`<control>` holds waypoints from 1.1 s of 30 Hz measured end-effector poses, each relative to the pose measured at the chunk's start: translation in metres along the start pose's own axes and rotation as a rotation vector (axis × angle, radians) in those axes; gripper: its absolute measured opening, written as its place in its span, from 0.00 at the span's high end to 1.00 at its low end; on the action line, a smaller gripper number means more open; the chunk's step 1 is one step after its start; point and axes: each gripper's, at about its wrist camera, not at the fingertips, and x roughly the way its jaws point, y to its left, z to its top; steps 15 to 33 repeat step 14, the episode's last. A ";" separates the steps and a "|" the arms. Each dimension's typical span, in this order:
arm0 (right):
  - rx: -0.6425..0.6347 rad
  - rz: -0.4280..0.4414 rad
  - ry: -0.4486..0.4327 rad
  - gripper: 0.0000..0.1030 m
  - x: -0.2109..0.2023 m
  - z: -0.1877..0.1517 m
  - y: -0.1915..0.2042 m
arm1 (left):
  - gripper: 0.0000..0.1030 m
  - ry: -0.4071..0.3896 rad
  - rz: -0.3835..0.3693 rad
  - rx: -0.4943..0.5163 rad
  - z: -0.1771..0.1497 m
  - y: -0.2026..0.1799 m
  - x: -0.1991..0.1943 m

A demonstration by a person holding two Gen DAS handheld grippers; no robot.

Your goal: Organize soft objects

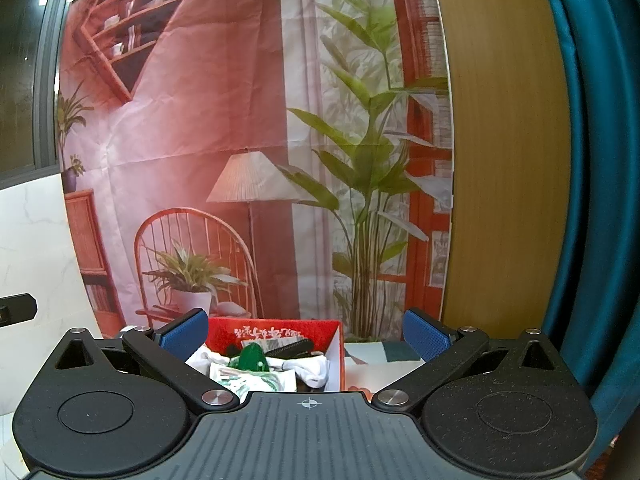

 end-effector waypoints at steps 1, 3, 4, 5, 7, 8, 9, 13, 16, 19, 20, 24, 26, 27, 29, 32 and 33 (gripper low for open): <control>0.000 0.000 0.000 0.00 0.000 0.000 0.000 | 0.00 0.000 0.000 -0.001 0.000 0.000 0.000; -0.001 0.000 0.001 0.00 0.000 -0.001 0.000 | 0.00 0.001 -0.003 -0.006 0.000 0.001 0.000; -0.001 0.001 0.002 0.00 0.000 -0.001 0.000 | 0.00 0.001 -0.005 -0.009 -0.001 0.002 0.001; -0.002 0.000 0.002 0.00 0.000 -0.002 0.000 | 0.00 0.001 -0.007 -0.012 -0.001 0.002 0.001; -0.002 0.000 0.003 0.00 0.000 -0.002 0.000 | 0.00 -0.002 -0.009 -0.016 -0.001 0.002 0.001; -0.002 0.000 0.003 0.00 0.001 -0.002 0.000 | 0.00 -0.005 -0.010 -0.015 -0.001 0.003 0.000; -0.002 0.000 0.003 0.00 0.001 -0.002 0.000 | 0.00 -0.010 -0.012 -0.014 -0.002 0.003 0.000; -0.002 -0.001 0.003 0.00 0.001 -0.002 0.000 | 0.00 -0.010 -0.011 -0.009 -0.002 0.001 0.000; -0.002 0.000 0.003 0.00 0.001 -0.002 0.000 | 0.00 -0.009 -0.012 -0.010 -0.001 0.001 0.000; -0.002 0.000 0.003 0.00 0.001 -0.002 0.000 | 0.00 -0.009 -0.012 -0.010 -0.001 0.001 0.000; -0.002 0.000 0.003 0.00 0.001 -0.002 0.000 | 0.00 -0.009 -0.012 -0.010 -0.001 0.001 0.000; -0.002 0.000 0.003 0.00 0.001 -0.002 0.000 | 0.00 -0.009 -0.012 -0.010 -0.001 0.001 0.000; -0.002 0.000 0.003 0.00 0.001 -0.002 0.000 | 0.00 -0.009 -0.012 -0.010 -0.001 0.001 0.000; -0.002 0.000 0.003 0.00 0.001 -0.002 0.000 | 0.00 -0.009 -0.012 -0.010 -0.001 0.001 0.000; -0.002 0.000 0.003 0.00 0.001 -0.002 0.000 | 0.00 -0.009 -0.012 -0.010 -0.001 0.001 0.000; -0.002 0.000 0.003 0.00 0.001 -0.002 0.000 | 0.00 -0.009 -0.012 -0.010 -0.001 0.001 0.000; -0.002 0.000 0.003 0.00 0.001 -0.002 0.000 | 0.00 -0.009 -0.012 -0.010 -0.001 0.001 0.000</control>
